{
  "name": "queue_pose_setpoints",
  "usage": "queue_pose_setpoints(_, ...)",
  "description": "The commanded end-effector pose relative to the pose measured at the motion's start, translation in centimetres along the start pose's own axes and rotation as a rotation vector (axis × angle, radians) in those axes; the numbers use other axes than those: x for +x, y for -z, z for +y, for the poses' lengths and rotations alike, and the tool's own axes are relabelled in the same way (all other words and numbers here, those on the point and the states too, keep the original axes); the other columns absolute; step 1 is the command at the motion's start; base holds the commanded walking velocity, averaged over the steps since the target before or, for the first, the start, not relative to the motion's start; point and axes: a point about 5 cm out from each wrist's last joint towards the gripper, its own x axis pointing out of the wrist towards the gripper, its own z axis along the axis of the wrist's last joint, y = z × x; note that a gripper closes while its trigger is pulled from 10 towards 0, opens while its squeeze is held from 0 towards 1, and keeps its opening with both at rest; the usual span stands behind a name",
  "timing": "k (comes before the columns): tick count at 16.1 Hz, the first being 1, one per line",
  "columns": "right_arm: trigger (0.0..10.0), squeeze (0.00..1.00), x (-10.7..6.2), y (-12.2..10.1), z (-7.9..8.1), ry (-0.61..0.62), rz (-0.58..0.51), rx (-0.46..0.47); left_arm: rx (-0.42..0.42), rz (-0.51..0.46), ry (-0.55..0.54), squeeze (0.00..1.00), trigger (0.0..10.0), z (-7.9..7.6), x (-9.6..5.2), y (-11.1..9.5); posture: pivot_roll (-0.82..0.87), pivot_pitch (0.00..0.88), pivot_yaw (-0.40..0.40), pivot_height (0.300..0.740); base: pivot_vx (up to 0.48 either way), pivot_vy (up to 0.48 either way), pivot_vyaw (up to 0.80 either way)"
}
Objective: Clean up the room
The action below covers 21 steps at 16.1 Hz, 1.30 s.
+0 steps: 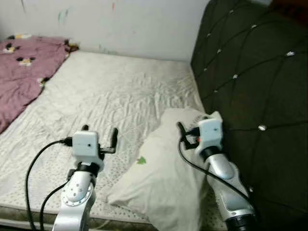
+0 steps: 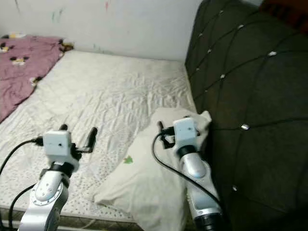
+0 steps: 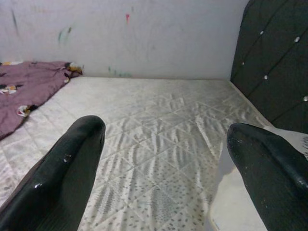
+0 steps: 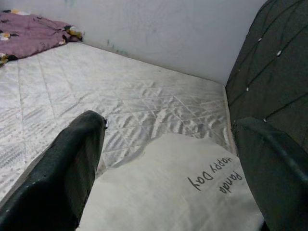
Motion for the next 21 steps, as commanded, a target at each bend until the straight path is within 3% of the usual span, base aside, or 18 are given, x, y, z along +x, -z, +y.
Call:
queue_pose_setpoints(1,10.0,0.00,-0.35,0.42,-1.17,0.033,0.016,-0.012,0.001,-0.009,0.014,0.00,10.0,-0.70,0.12,-0.21,-0.04,0.000,-0.040,0.740,0.000,0.000,0.00)
queue_pose_setpoints(4,10.0,0.00,-0.35,0.45,-1.20,0.033,0.017,-0.009,0.002,-0.009,0.011,0.00,10.0,-0.78,0.14,-0.22,-0.04,0.000,-0.041,0.740,0.000,0.000,0.00)
queue_pose_setpoints(9,10.0,0.00,-0.34,0.49,-1.12,0.023,0.021,-0.027,-0.003,-0.010,0.010,0.00,10.0,-0.91,0.19,-0.23,-0.05,0.000,-0.043,0.740,0.000,-0.357,0.00)
queue_pose_setpoints(17,10.0,0.00,-0.30,0.73,-0.99,0.024,0.037,-0.043,-0.031,-0.013,0.001,0.00,10.0,-0.85,0.23,-0.27,-0.05,0.000,-0.042,0.740,0.000,0.000,0.00)
queue_pose_setpoints(21,10.0,0.00,-0.27,1.00,-1.09,0.031,0.057,-0.050,-0.046,-0.003,0.001,0.00,10.0,-0.81,0.26,-0.17,-0.04,0.000,-0.043,0.740,0.000,0.420,0.00)
